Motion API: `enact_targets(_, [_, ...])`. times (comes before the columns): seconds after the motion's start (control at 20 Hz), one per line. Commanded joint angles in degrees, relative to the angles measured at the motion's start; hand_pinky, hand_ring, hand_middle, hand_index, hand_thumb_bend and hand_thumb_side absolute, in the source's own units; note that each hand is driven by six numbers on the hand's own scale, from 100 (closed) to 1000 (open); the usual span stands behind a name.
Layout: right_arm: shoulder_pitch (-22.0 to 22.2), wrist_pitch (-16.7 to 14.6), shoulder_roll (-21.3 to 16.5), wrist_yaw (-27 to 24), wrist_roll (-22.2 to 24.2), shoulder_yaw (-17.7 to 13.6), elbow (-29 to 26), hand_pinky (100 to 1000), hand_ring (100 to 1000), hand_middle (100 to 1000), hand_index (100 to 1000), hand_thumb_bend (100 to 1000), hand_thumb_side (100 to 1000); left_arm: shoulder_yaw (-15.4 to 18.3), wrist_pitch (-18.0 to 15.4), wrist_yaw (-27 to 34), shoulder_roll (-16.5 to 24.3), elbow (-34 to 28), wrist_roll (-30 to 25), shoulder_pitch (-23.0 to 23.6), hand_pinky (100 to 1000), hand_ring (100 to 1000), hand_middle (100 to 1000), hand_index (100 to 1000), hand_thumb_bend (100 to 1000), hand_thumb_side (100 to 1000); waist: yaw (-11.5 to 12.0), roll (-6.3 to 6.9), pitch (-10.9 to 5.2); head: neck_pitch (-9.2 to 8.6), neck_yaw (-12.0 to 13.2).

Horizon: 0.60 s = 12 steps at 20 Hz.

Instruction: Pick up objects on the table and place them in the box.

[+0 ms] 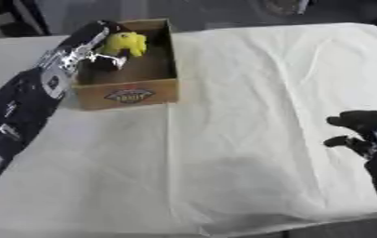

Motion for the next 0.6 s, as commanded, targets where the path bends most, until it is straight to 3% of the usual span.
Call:
enact_targets(0.05, [-0.70,-0.08,-0.51,0.44,0.08,-0.16,-1.52,588,788,604,695,100,705,0.89,-1.11,-1.03,1.08,-0.97,3.35,-0.95,848,864,845,914,813,513,0.13,-0.20,-0.62,-0.34,0.27])
enact_targets(0.1, [-0.72,-0.09,-0.50,0.45,0.07,-0.18,-1.51,588,788,604,695,100,705,0.97,-1.43,-0.79,1.12,-1.38,4.65,-0.88,859,879,863,918,827,558,0.26,-0.19,-0.59,-0.36,0.24])
enact_targets(0.3, [-0.72,-0.12,-0.52,0.50,0.05,-0.31,-1.42,588,789,604,695,100,706,0.94,-1.68,3.60,1.48,-4.48,10.20,-0.34,870,889,873,915,820,582,1.05,-0.18,-0.62,-0.48,0.01])
enact_targets(0.4, [-0.69,-0.15,-0.52,0.49,0.02,-0.41,-1.37,588,788,604,695,100,705,0.64,-1.25,7.12,1.74,-6.57,11.31,0.12,868,884,866,909,750,602,1.58,-0.22,-0.69,-0.48,-0.20])
enact_targets(0.6, [-0.61,-0.22,-0.58,0.42,-0.22,-0.76,-1.23,588,788,604,695,100,693,-0.18,0.06,16.23,2.94,-13.78,10.56,2.06,840,831,781,860,627,531,3.49,-0.23,-0.92,-0.32,-0.87])
